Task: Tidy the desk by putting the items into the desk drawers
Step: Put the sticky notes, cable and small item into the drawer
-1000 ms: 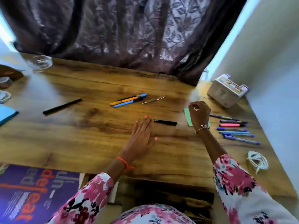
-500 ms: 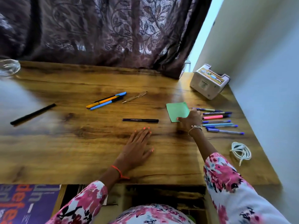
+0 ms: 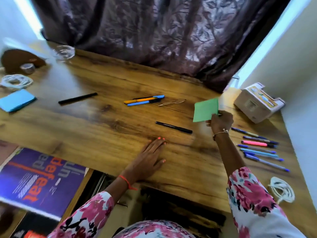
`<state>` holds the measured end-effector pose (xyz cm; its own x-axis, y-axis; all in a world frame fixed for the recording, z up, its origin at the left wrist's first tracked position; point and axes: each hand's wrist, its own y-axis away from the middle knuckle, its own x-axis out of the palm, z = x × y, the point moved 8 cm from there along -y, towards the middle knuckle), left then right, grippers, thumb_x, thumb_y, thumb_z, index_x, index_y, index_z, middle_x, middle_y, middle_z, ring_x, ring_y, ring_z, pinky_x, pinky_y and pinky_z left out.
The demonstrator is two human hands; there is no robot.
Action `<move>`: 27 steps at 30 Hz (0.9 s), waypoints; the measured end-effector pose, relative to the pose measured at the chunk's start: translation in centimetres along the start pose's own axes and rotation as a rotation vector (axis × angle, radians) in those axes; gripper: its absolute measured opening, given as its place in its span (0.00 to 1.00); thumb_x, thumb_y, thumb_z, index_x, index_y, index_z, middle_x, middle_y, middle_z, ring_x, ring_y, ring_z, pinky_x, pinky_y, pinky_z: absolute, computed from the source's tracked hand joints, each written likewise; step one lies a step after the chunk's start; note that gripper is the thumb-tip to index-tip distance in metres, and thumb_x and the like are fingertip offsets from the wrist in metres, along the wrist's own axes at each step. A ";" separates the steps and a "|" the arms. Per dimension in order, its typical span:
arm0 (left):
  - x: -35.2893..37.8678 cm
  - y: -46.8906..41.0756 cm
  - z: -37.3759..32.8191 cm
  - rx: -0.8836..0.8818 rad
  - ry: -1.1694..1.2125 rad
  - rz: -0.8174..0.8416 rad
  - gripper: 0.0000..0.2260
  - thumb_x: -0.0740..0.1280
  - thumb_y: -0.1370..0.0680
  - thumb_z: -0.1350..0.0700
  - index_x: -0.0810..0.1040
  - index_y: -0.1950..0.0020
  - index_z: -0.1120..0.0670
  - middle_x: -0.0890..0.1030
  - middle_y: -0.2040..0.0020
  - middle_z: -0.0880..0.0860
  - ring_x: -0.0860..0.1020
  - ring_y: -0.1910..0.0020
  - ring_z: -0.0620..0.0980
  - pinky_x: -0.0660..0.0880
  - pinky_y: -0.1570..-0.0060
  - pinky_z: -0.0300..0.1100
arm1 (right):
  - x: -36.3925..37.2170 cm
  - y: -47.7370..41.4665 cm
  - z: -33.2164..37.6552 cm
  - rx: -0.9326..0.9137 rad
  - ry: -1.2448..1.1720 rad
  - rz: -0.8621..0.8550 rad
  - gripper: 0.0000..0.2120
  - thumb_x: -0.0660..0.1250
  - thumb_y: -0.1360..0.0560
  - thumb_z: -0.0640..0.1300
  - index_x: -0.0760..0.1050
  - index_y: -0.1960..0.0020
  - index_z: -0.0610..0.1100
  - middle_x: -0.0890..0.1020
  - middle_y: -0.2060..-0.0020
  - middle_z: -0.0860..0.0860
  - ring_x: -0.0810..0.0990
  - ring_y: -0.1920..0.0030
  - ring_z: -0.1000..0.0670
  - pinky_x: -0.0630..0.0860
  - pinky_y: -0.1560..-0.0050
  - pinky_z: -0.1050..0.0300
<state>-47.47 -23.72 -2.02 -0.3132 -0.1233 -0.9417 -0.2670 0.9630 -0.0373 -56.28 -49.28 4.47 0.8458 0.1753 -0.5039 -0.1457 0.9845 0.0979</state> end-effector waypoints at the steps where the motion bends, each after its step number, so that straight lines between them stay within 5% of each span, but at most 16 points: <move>1: -0.7 1.0 0.9 -0.031 0.009 -0.027 0.26 0.53 0.19 0.48 0.50 0.24 0.56 0.48 0.22 0.51 0.43 0.24 0.46 0.37 0.27 0.39 | 1.2 0.6 1.6 -0.038 -0.054 0.026 0.13 0.61 0.27 0.33 0.75 0.44 0.32 0.81 0.49 0.39 0.85 0.61 0.48 0.82 0.59 0.54; 4: -3.8 6.0 4.7 -0.185 0.036 -0.189 0.25 0.55 0.19 0.50 0.55 0.24 0.57 0.54 0.23 0.52 0.45 0.24 0.47 0.42 0.25 0.42 | 8.7 4.4 6.2 -0.071 -0.222 0.286 0.06 0.63 0.25 0.34 0.74 0.49 0.35 0.81 0.54 0.39 0.76 0.82 0.59 0.75 0.78 0.62; 6: -5.9 10.1 7.3 -0.317 0.034 -0.285 0.24 0.57 0.20 0.51 0.59 0.26 0.60 0.58 0.24 0.55 0.49 0.24 0.51 0.45 0.26 0.43 | 13.8 8.5 9.1 -0.103 -0.263 0.469 0.01 0.65 0.26 0.33 0.73 0.56 0.36 0.80 0.56 0.36 0.76 0.82 0.58 0.75 0.79 0.62; 10: -9.4 21.2 12.4 -0.642 0.017 -0.450 0.24 0.63 0.23 0.56 0.65 0.30 0.65 0.65 0.28 0.61 0.59 0.27 0.59 0.51 0.28 0.46 | 23.6 20.7 13.5 -0.156 -0.347 0.793 0.13 0.64 0.27 0.29 0.71 0.44 0.27 0.77 0.59 0.36 0.75 0.83 0.58 0.74 0.81 0.65; 14: -11.3 32.4 16.1 -0.929 -0.019 -0.485 0.24 0.60 0.25 0.53 0.70 0.35 0.69 0.70 0.34 0.67 0.67 0.34 0.69 0.65 0.37 0.64 | 30.9 33.8 14.3 -0.147 -0.317 1.079 0.10 0.59 0.26 0.25 0.69 0.46 0.22 0.74 0.57 0.34 0.75 0.85 0.57 0.73 0.82 0.66; 16: -12.1 37.2 17.4 -1.033 -0.055 -0.491 0.24 0.59 0.26 0.53 0.72 0.37 0.70 0.72 0.36 0.68 0.70 0.36 0.70 0.68 0.39 0.62 | 33.7 39.8 13.7 -0.109 -0.294 1.169 0.08 0.56 0.26 0.23 0.70 0.49 0.24 0.73 0.57 0.34 0.74 0.85 0.56 0.73 0.82 0.64; 24: -13.2 53.6 23.6 -1.315 -0.111 -0.634 0.25 0.65 0.23 0.59 0.63 0.29 0.64 0.65 0.28 0.61 0.59 0.26 0.58 0.55 0.27 0.52 | 42.0 59.8 8.8 -0.074 -0.073 1.415 0.13 0.59 0.29 0.22 0.70 0.45 0.20 0.79 0.70 0.40 0.74 0.85 0.57 0.74 0.82 0.65; 27: -12.8 57.3 25.6 -1.372 -0.079 -0.639 0.25 0.63 0.22 0.58 0.61 0.28 0.63 0.62 0.26 0.60 0.55 0.25 0.56 0.52 0.26 0.52 | 44.5 64.5 6.7 -0.076 0.030 1.441 0.12 0.63 0.30 0.24 0.72 0.47 0.24 0.78 0.63 0.36 0.74 0.86 0.56 0.75 0.81 0.64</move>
<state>-35.47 39.20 -0.67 0.2166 -0.3656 -0.9052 -0.9662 -0.2129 -0.1452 -24.59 21.95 -5.87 -0.0689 0.9973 -0.0254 -0.8746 -0.0481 0.4825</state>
